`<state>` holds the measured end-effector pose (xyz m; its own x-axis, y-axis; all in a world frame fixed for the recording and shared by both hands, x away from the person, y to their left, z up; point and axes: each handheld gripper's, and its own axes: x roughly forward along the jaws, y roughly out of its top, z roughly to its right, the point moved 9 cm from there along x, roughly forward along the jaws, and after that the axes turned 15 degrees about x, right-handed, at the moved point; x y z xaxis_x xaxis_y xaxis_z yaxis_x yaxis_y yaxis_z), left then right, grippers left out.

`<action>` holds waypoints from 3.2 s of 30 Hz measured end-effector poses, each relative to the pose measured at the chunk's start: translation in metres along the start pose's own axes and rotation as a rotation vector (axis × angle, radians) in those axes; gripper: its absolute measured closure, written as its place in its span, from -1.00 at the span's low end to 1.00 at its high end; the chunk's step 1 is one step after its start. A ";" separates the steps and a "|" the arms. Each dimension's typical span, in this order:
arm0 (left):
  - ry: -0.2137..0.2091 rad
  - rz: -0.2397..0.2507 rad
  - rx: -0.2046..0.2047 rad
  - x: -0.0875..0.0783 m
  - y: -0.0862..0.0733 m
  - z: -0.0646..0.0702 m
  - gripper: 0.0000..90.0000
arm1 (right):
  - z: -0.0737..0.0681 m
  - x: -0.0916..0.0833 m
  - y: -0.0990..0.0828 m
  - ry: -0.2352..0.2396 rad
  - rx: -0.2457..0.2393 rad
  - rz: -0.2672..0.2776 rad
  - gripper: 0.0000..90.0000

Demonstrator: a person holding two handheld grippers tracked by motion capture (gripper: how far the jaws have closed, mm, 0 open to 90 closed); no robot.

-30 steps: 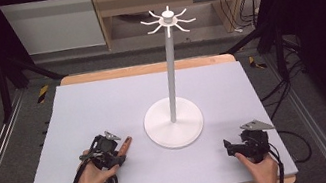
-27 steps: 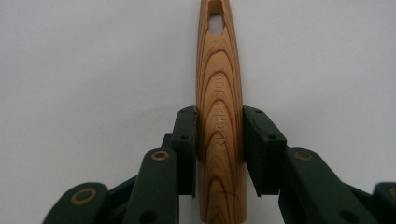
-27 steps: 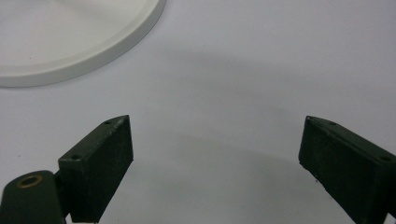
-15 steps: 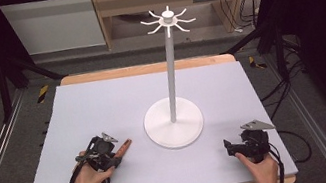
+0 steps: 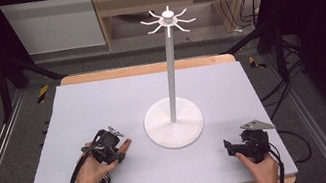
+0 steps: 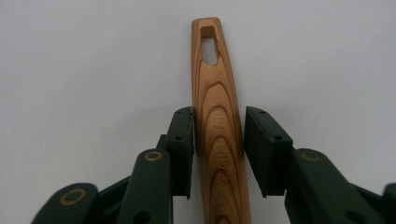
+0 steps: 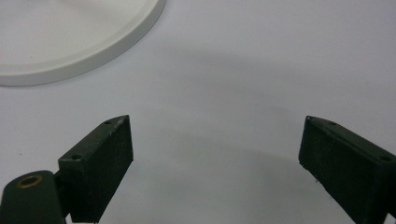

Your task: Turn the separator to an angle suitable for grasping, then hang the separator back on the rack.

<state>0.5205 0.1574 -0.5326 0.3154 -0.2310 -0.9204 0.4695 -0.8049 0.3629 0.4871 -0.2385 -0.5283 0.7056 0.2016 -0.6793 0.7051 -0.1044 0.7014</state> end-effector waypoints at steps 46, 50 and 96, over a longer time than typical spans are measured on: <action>0.010 0.159 -0.068 -0.033 0.012 -0.006 0.49 | 0.002 0.002 0.000 -0.010 -0.003 -0.011 -0.77; 0.021 0.207 -0.073 -0.046 0.014 -0.005 0.49 | 0.001 0.003 0.000 -0.008 0.003 -0.013 -0.77; 0.225 0.852 -0.137 -0.184 0.071 -0.023 0.49 | 0.004 -0.002 0.005 -0.013 0.004 0.053 -0.78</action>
<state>0.5147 0.1554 -0.3346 0.7502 -0.5969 -0.2845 0.0910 -0.3330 0.9385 0.4897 -0.2431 -0.5238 0.7426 0.1835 -0.6441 0.6672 -0.1186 0.7354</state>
